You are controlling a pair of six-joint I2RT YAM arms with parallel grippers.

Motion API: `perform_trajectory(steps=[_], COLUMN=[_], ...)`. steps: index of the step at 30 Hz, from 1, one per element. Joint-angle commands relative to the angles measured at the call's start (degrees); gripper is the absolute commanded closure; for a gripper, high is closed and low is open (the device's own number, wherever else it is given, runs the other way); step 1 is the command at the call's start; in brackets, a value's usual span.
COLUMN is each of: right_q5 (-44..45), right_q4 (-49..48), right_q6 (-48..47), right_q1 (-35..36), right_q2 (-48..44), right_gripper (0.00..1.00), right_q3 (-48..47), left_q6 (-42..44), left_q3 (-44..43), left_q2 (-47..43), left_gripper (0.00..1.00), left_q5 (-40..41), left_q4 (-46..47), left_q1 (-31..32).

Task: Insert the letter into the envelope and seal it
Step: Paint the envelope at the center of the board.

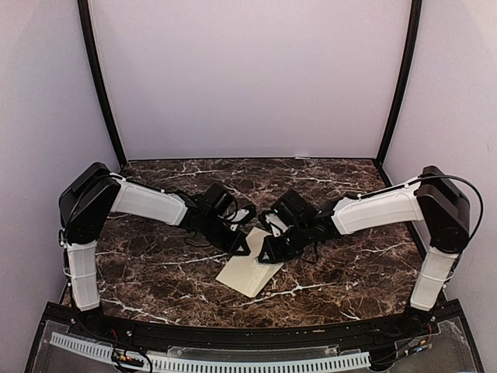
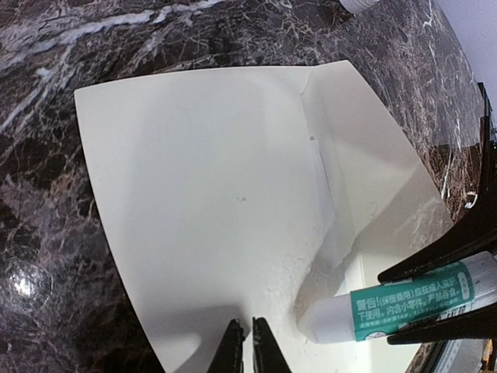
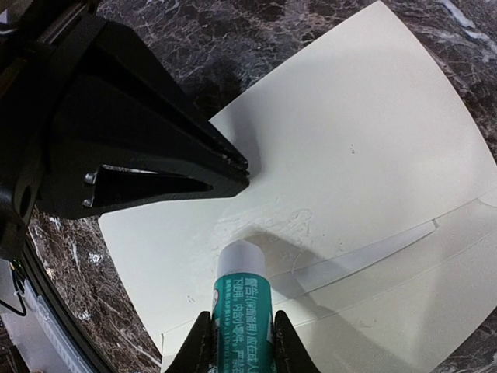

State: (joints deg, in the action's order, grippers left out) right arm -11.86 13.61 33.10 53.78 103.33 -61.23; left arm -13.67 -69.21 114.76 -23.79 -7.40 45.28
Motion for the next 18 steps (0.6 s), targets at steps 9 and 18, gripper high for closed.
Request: perform_trajectory(steps=[9,18], right_q5=[2.72,-3.89], right_q4=[-0.12,0.05], right_q6=[-1.75,-6.30], right_q1=[-2.54,-0.27], right_q2=[1.27,1.32], right_gripper=[0.95,0.95], right_q3=[-0.63,-0.46], left_q6=[0.80,-0.07], left_q3=[-0.06,-0.11], left_q2=[1.87,2.42], left_gripper=[0.95,0.97], left_q5=[1.96,1.15], left_q4=[-3.76,-3.55], left_q1=[0.16,0.16])
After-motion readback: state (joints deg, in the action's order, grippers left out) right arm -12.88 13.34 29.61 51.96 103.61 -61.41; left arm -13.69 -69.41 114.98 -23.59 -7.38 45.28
